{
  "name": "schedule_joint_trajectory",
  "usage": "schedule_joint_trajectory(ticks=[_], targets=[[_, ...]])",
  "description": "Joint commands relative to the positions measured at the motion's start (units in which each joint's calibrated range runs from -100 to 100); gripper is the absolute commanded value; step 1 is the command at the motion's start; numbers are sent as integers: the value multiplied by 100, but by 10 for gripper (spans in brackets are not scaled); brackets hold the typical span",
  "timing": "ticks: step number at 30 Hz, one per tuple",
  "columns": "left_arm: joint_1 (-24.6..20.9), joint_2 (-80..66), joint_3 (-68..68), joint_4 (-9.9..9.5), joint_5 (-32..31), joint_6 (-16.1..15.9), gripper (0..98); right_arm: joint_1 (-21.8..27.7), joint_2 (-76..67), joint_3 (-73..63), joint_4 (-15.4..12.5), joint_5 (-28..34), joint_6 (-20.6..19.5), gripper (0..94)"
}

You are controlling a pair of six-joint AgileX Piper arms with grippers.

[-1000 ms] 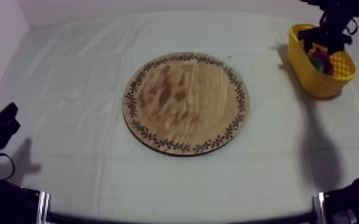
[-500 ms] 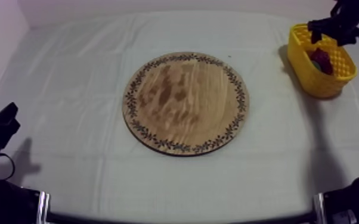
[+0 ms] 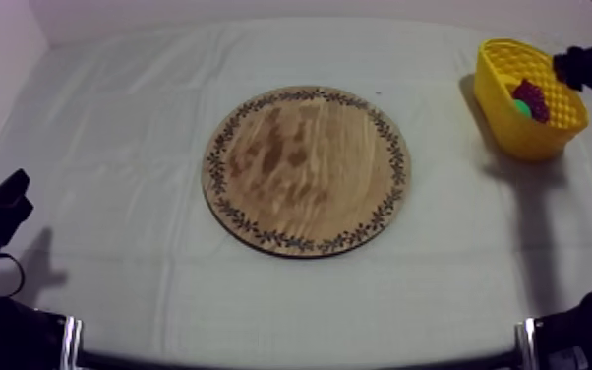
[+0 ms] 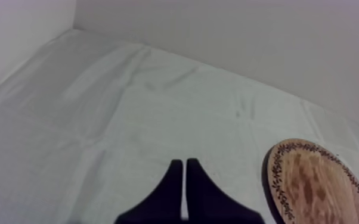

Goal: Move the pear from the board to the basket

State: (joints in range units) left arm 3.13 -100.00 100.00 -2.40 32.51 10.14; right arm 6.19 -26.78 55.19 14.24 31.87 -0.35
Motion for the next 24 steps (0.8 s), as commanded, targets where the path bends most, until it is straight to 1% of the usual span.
schedule_joint_trajectory(ticks=[1,5,11,13,15,17,21,24], targets=[[2,0,0,-2,-1,-1,1,-20,-1432,1036,-111,-34,139,418],[2,0,0,-2,-1,-1,1,-60,-2563,1894,-270,1,313,350],[2,0,0,-2,-1,-1,1,-9,-4136,3103,-582,67,690,248],[2,0,0,-2,-1,-1,1,-8,-4577,3391,-696,109,759,188],[2,0,0,-2,-1,-1,1,-7,-4996,3646,-845,141,823,104],[2,0,0,-2,-1,-1,1,-12,-5383,3875,-1008,174,888,53],[2,0,0,-2,-1,-1,1,-42,-6028,4204,-1357,363,1054,17],[2,0,0,-2,-1,-1,1,-79,-6361,4243,-1527,643,1084,9]])
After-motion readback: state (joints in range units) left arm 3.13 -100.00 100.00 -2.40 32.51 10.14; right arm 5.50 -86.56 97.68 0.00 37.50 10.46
